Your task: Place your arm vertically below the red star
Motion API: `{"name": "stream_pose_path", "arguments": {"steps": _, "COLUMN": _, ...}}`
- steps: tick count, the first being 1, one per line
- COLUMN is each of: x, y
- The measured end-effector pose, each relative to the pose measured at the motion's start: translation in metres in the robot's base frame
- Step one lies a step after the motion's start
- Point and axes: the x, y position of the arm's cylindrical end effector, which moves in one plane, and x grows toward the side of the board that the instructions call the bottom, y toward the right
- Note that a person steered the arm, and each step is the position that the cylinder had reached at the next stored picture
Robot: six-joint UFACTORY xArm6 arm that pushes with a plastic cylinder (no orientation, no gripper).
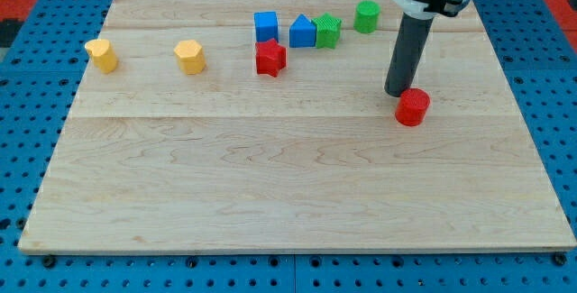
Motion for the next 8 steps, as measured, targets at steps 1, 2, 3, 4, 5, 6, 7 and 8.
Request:
{"name": "stream_pose_path", "arguments": {"steps": 1, "x": 0.003, "y": -0.011}}
{"name": "stream_pose_path", "arguments": {"steps": 2, "x": 0.01, "y": -0.044}}
{"name": "stream_pose_path", "arguments": {"steps": 3, "x": 0.034, "y": -0.067}}
{"name": "stream_pose_path", "arguments": {"steps": 4, "x": 0.056, "y": -0.046}}
{"name": "stream_pose_path", "arguments": {"steps": 5, "x": 0.056, "y": -0.016}}
{"name": "stream_pose_path", "arguments": {"steps": 6, "x": 0.056, "y": -0.011}}
{"name": "stream_pose_path", "arguments": {"steps": 7, "x": 0.057, "y": 0.007}}
{"name": "stream_pose_path", "arguments": {"steps": 8, "x": 0.058, "y": 0.015}}
